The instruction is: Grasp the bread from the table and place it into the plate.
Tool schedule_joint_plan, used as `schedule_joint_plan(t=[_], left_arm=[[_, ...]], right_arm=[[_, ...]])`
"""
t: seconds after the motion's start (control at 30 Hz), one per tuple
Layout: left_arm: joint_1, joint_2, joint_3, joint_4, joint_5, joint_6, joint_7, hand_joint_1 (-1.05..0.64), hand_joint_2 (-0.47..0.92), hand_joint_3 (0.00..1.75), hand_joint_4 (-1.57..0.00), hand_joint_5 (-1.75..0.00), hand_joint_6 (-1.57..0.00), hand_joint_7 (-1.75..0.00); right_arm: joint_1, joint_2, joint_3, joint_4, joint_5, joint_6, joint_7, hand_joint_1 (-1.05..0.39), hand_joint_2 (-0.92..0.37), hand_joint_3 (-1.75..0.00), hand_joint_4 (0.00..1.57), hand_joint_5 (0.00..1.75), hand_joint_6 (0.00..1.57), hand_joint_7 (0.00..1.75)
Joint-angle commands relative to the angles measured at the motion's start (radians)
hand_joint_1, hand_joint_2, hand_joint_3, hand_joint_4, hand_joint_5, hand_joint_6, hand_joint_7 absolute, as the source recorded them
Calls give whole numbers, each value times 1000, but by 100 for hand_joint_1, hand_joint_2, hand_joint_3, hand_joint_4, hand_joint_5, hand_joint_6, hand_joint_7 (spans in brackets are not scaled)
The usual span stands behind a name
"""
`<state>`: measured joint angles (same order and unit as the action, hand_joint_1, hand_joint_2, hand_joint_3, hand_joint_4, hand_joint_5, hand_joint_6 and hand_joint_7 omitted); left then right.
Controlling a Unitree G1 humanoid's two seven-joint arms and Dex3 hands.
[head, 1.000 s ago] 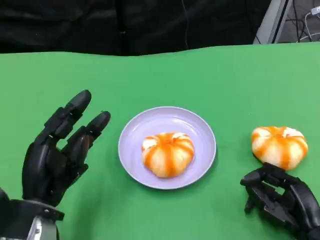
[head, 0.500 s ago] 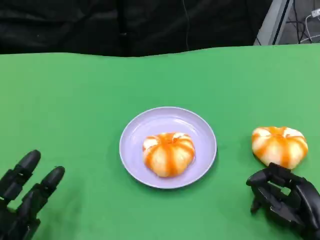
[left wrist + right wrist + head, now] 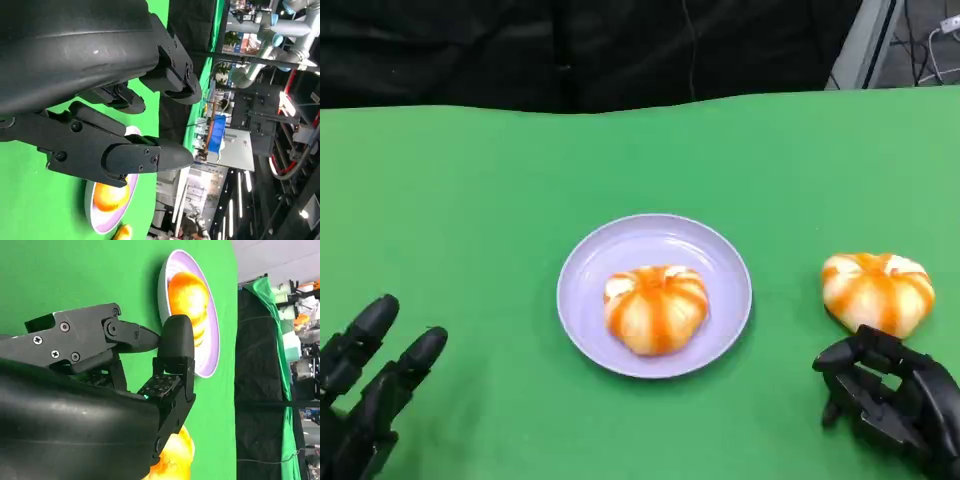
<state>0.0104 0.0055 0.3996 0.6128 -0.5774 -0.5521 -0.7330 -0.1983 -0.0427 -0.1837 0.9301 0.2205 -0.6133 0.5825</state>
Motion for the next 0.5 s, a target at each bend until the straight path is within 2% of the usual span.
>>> schedule_joint_plan(t=[0.03,0.37,0.5], left_arm=[[-13,13,10,18,26,-30,28,-18,92,33,-74,-2,-64,-2],[-14,12,11,20,29,-33,30,-15,92,34,-74,-1,-65,-1],[-28,40,-15,81,204,-192,139,7,92,49,-82,-4,-80,-6]], right_arm=[[-3,-14,-8,8,8,-4,-2,-23,-92,-49,62,175,74,109],[-3,-14,-8,8,7,-4,-2,-23,-92,-49,62,175,74,108],[0,-15,-9,2,8,0,-2,-23,-92,-49,61,175,74,108]])
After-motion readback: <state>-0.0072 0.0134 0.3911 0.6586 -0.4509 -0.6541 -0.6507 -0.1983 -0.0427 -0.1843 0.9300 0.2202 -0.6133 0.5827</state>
